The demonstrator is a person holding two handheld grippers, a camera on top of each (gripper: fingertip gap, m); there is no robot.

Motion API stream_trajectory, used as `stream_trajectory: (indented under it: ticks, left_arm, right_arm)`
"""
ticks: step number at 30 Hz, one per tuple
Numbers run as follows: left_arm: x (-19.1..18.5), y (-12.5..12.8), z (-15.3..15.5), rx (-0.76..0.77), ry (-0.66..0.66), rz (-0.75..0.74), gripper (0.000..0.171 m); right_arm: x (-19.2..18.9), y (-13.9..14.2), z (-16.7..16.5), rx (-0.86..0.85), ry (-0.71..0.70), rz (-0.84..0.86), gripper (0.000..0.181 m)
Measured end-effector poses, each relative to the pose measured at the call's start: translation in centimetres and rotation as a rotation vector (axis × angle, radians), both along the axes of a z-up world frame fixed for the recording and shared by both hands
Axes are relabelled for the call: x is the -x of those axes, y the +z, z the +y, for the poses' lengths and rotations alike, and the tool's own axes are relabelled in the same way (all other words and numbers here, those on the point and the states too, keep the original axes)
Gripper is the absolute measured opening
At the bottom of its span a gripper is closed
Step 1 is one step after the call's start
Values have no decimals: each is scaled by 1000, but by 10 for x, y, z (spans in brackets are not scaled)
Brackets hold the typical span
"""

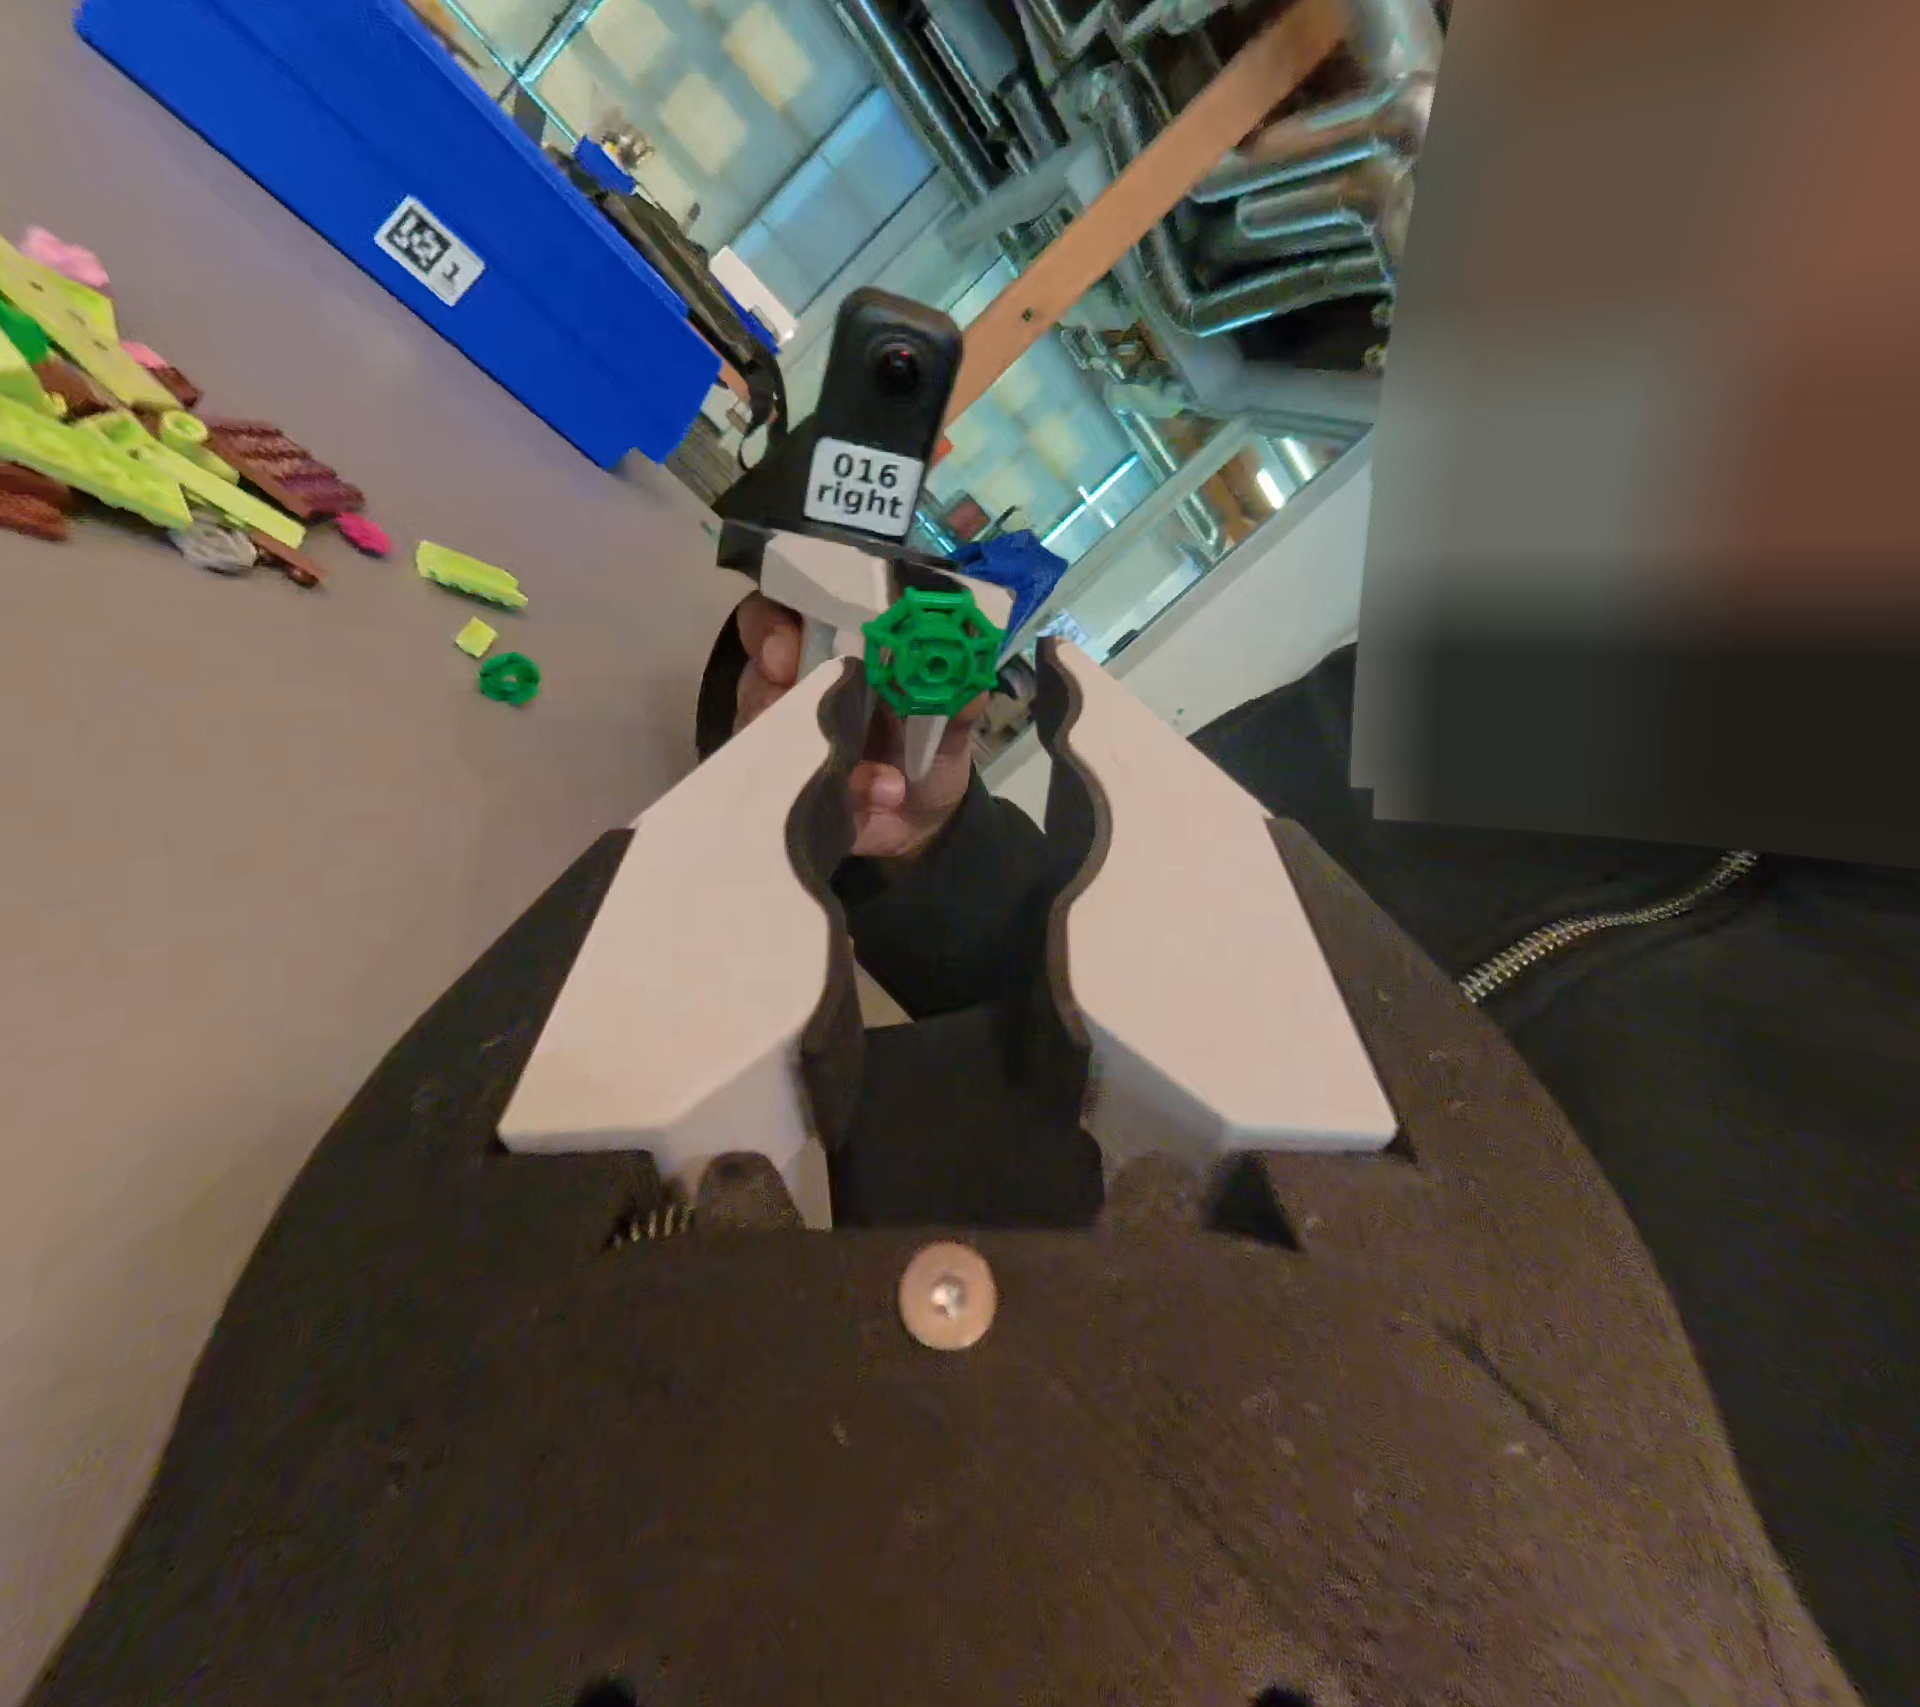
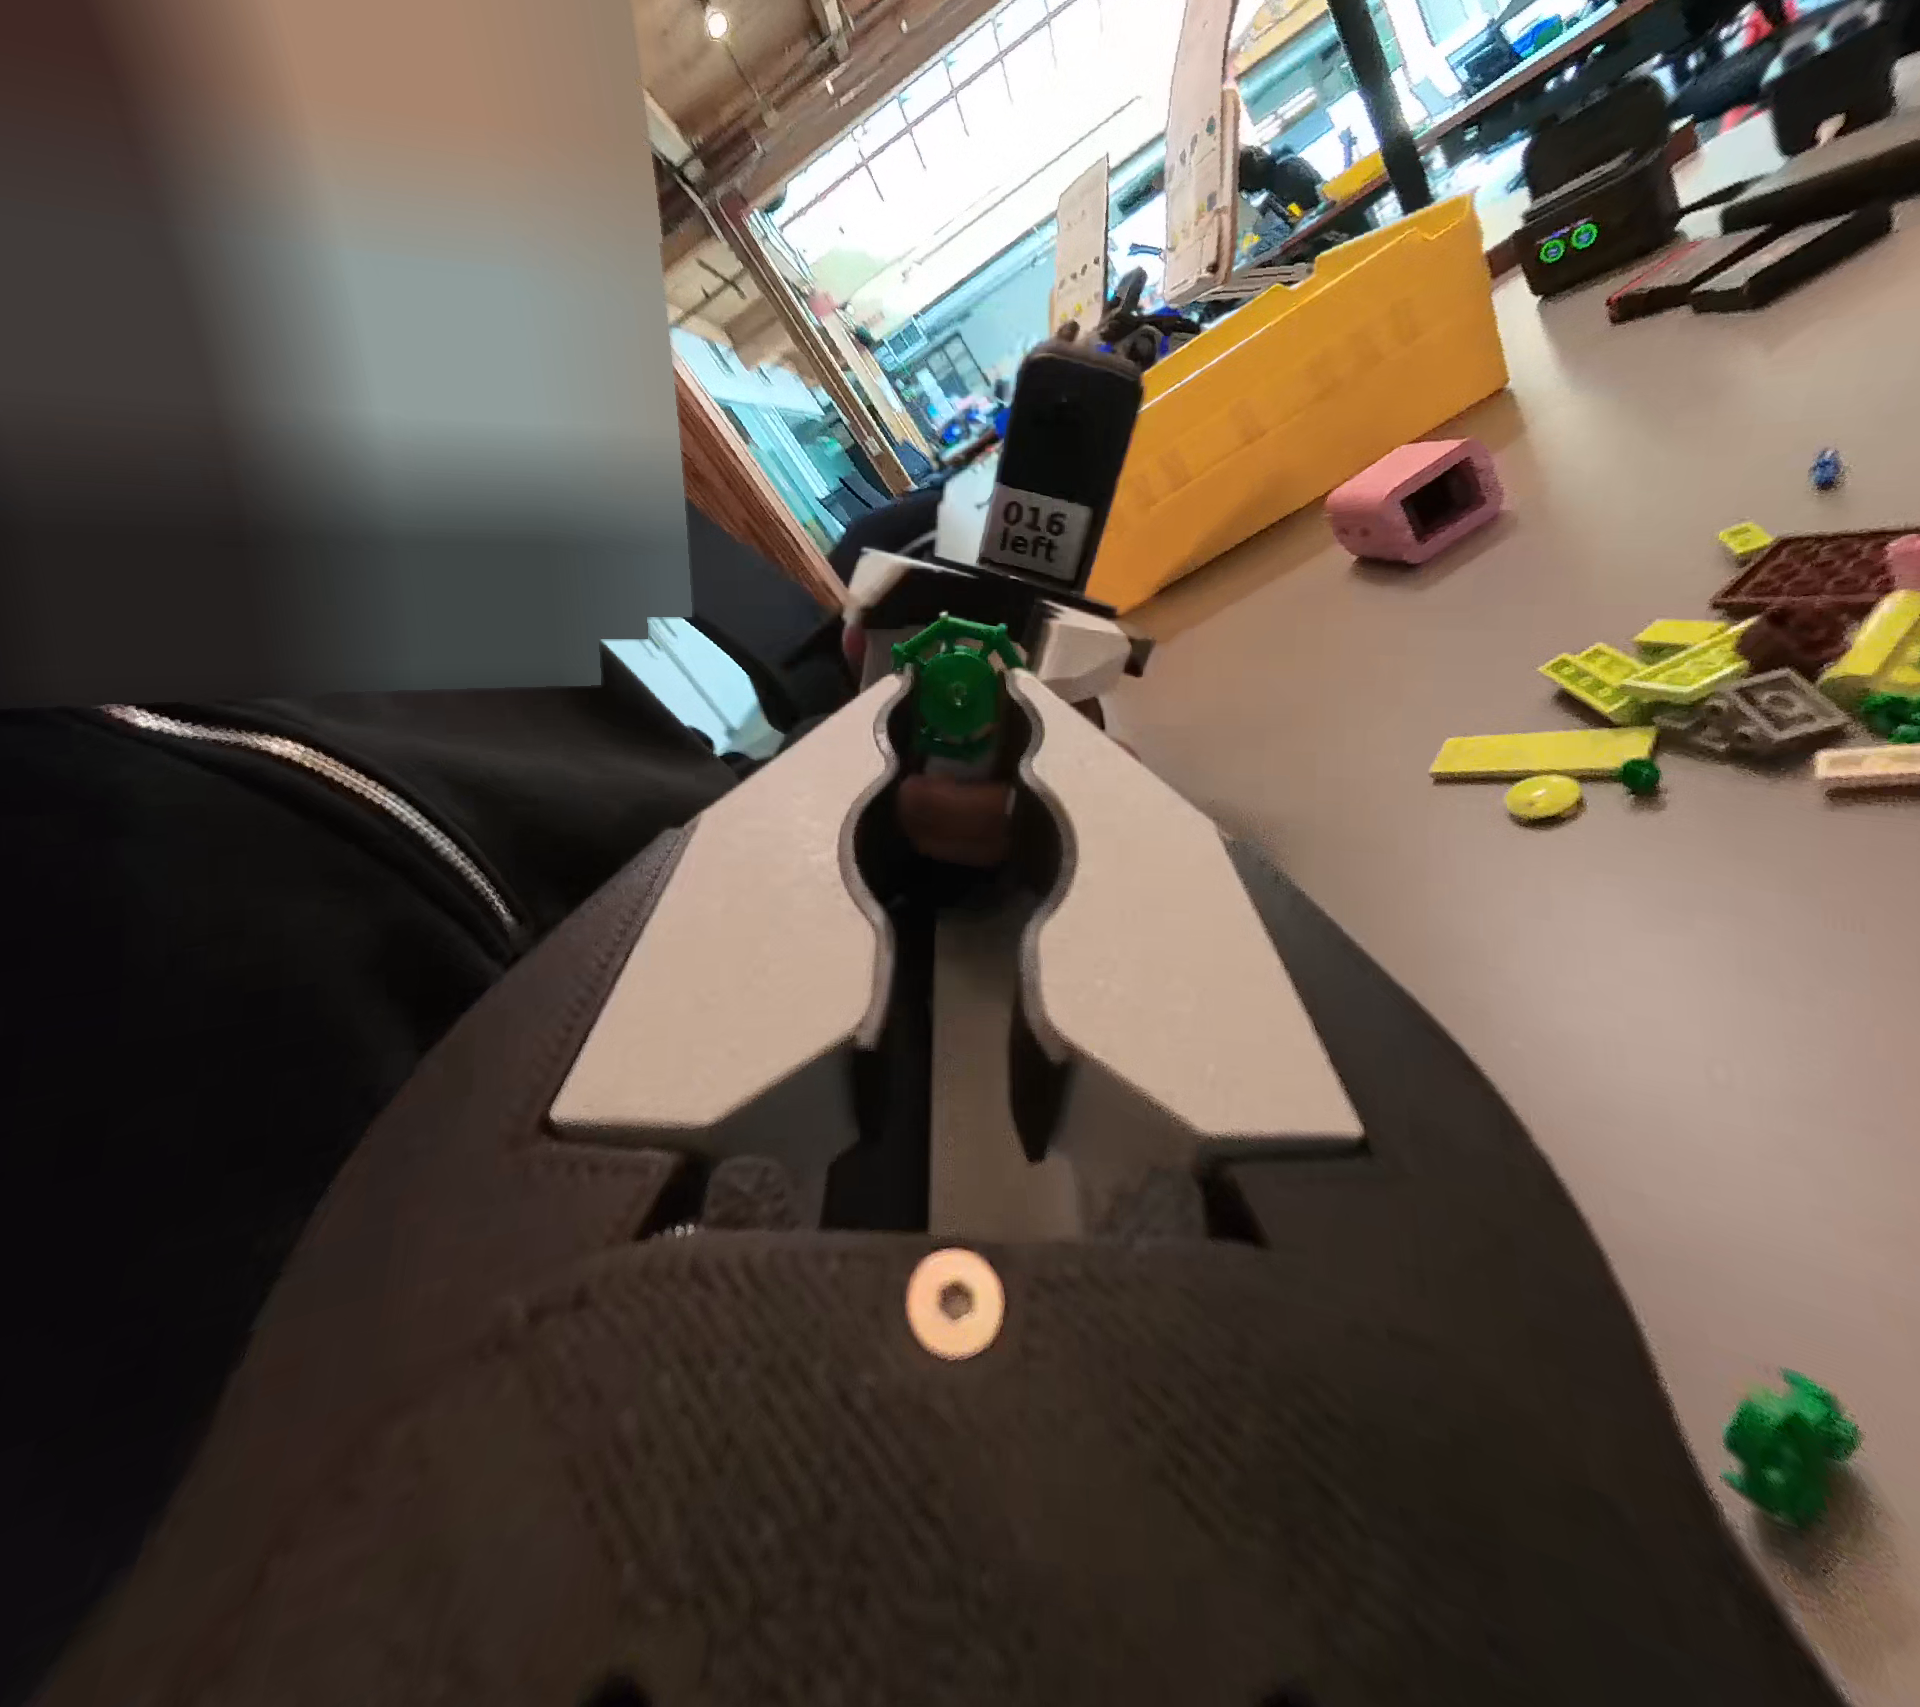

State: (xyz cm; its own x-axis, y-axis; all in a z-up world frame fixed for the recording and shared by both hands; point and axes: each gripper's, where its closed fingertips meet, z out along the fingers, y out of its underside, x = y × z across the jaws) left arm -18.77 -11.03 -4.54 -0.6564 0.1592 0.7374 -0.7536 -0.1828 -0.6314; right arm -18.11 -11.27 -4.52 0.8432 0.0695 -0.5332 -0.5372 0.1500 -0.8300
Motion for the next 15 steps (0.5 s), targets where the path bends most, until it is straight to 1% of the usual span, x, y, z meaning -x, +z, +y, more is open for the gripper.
stream_trajectory:
  ticks: [2,4,6,7,12,14,15]
  left_arm:
    - [3,-6,-5,-29,-10,-5,31]
    - [6,-6,-8,-45,-8,-29,29]
    - [5,-6,-8,-53,2,-44,24]
    - [4,-6,-7,-50,6,-50,14]
    - [4,-6,-5,-30,3,-36,13]
    - [2,-4,-4,-5,8,-19,18]
    - [1,-4,-4,6,5,-9,16]
  right_arm:
    - [2,0,1,31,-12,-59,11]
    - [3,-1,3,50,-17,-88,11]
    - [4,1,2,41,-14,-95,10]
    - [3,1,2,40,-14,-94,10]
    - [3,-1,3,45,-6,-96,11]
    - [5,-1,4,43,10,-97,11]
    - [6,-1,4,44,12,-100,11]
